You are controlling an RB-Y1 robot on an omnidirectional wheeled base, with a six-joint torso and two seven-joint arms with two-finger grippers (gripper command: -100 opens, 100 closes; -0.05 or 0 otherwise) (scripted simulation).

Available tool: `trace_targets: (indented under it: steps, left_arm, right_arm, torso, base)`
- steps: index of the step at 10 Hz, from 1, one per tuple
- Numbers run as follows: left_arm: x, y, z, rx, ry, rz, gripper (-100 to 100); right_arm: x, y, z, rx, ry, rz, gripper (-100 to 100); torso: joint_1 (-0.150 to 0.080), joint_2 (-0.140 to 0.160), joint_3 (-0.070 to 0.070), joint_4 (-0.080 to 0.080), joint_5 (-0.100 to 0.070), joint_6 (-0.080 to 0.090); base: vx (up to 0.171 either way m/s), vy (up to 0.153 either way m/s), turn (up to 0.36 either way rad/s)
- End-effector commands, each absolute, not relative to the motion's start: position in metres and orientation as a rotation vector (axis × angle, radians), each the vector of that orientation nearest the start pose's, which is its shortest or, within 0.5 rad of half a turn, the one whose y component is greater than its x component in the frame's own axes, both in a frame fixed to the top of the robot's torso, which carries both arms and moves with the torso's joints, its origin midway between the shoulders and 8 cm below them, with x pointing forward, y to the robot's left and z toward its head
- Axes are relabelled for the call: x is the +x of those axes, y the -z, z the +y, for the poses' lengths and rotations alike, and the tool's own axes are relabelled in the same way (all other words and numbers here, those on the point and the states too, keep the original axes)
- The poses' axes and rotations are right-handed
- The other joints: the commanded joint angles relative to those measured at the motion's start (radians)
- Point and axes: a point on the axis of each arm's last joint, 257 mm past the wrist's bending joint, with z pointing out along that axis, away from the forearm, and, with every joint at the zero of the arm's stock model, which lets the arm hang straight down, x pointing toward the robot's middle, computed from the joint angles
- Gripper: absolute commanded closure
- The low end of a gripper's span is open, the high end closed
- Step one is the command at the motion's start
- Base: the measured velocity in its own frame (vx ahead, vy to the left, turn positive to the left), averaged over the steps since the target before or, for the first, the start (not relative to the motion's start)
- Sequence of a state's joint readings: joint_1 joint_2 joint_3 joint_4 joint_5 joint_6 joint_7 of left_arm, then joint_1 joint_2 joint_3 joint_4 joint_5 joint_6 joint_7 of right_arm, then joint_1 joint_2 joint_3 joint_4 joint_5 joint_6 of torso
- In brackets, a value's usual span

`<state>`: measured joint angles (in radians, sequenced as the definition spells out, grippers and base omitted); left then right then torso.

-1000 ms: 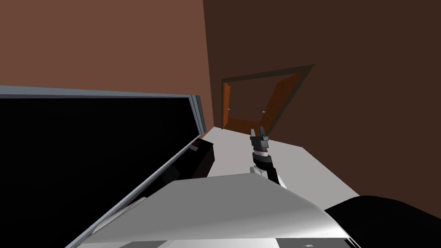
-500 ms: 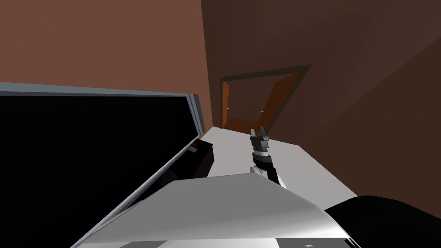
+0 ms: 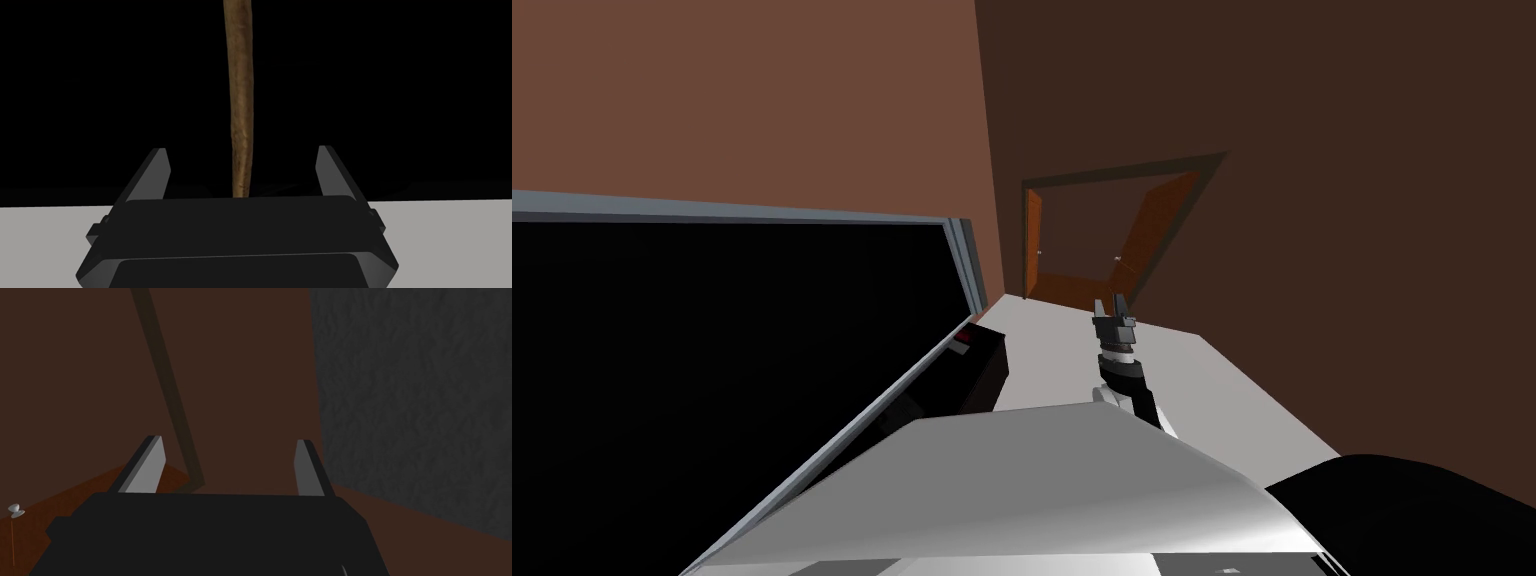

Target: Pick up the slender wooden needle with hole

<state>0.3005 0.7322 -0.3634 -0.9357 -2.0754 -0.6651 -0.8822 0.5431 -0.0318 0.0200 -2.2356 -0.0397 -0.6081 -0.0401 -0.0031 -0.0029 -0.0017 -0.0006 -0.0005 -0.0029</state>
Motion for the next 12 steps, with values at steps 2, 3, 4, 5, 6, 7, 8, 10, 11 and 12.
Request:
trace_targets:
  steps: [2,3,4,5,6,7,8,10,11,12]
  left_arm:
    - [0.051,0.603,0.475,-2.647,-0.070,-1.669,100]
    - [0.051,0.603,0.475,-2.647,-0.071,-1.667,100]
    - [0.051,0.603,0.476,-2.648,-0.071,-1.666,100]
    - [0.051,0.603,0.475,-2.648,-0.071,-1.666,100]
    - [0.051,0.603,0.475,-2.648,-0.071,-1.665,0]
    - [0.057,0.593,0.488,-2.649,-0.072,-1.658,100]
    - [0.061,0.588,0.493,-2.651,-0.073,-1.654,100]
    - [0.067,0.580,0.500,-2.653,-0.075,-1.646,100]
    - [0.064,0.584,0.498,-2.653,-0.071,-1.647,100]
    - [0.065,0.583,0.499,-2.653,-0.072,-1.647,0]
  right_arm:
    - [0.331,-0.011,-0.279,0.659,-1.375,0.585,0]
    - [0.331,-0.011,-0.279,0.659,-1.375,0.585,0]
    - [0.331,-0.011,-0.279,0.659,-1.375,0.585,0]
    - [0.331,-0.011,-0.279,0.659,-1.375,0.585,0]
    - [0.331,-0.011,-0.279,0.659,-1.375,0.585,0]
    - [0.331,-0.011,-0.279,0.659,-1.375,0.585,0]
    - [0.331,-0.011,-0.279,0.659,-1.375,0.585,0]
    - [0.331,-0.011,-0.279,0.659,-1.375,0.585,0]
    - [0.331,-0.011,-0.279,0.659,-1.375,0.585,0]
    - [0.331,-0.011,-0.279,0.659,-1.375,0.585,0]
  torso:
    - [0.000,0.000,0.000,0.000,0.000,0.000]
    - [0.000,0.000,0.000,0.000,0.000,0.000]
    - [0.000,-0.001,0.000,0.000,0.000,0.000]
    - [0.000,-0.001,0.000,0.000,0.000,0.000]
    - [0.000,-0.001,0.000,0.000,0.000,0.000]
    - [0.000,-0.001,0.000,0.000,0.000,0.000]
    - [-0.001,-0.002,-0.001,0.000,-0.001,-0.001]
    - [-0.001,-0.002,-0.001,0.000,0.000,0.000]
    - [-0.001,-0.002,-0.001,0.000,0.000,0.000]
    - [-0.001,-0.001,-0.001,0.000,0.000,-0.001]
  base:
    - [0.000,0.000,0.000]
    - [0.000,0.000,0.000]
    - [0.000,0.000,0.000]
    - [0.000,0.000,0.000]
    - [0.000,0.000,0.000]
    - [0.018,-0.018,0.064]
    - [0.024,-0.026,0.081]
    - [0.011,-0.013,0.039]
    - [0.006,-0.003,0.003]
    - [0.000,0.000,0.000]
